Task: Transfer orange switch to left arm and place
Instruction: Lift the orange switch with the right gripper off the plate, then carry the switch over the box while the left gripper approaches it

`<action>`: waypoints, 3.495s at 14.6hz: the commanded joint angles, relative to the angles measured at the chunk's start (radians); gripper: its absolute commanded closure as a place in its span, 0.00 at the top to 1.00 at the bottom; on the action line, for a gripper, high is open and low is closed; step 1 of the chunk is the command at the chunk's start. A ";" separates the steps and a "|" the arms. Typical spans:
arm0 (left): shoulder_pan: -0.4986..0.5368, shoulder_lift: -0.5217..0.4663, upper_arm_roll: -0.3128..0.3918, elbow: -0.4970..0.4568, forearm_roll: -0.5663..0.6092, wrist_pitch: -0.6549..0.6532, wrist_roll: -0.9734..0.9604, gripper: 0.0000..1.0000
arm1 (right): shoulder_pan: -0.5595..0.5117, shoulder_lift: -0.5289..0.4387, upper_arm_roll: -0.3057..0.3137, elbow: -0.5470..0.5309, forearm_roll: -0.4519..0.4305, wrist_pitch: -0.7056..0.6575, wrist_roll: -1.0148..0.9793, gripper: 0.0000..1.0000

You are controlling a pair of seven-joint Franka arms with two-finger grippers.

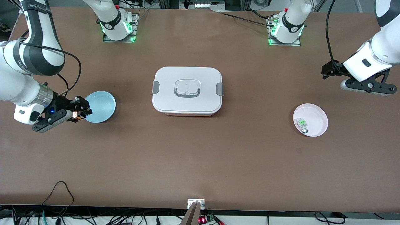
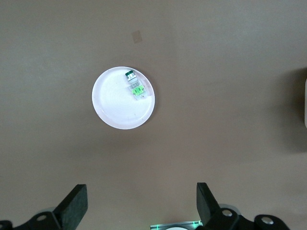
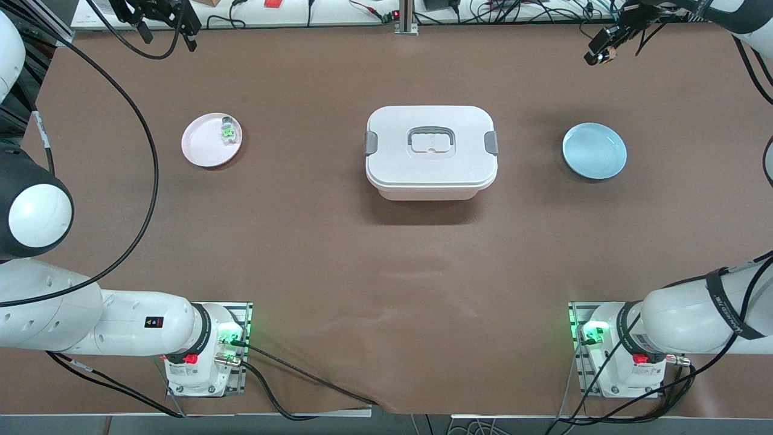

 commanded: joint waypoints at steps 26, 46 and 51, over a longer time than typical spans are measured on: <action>0.098 0.125 -0.029 -0.111 -1.125 0.079 0.222 1.00 | 0.038 0.039 0.117 0.058 1.009 -0.034 -1.083 0.21; 0.026 0.321 -0.121 -0.098 -1.515 0.314 0.484 0.98 | 0.339 0.091 0.129 0.150 1.072 0.267 -1.092 0.22; -0.053 0.354 -0.121 -0.103 -1.678 0.418 0.581 0.94 | 0.392 0.122 0.131 0.185 1.073 0.309 -1.086 0.22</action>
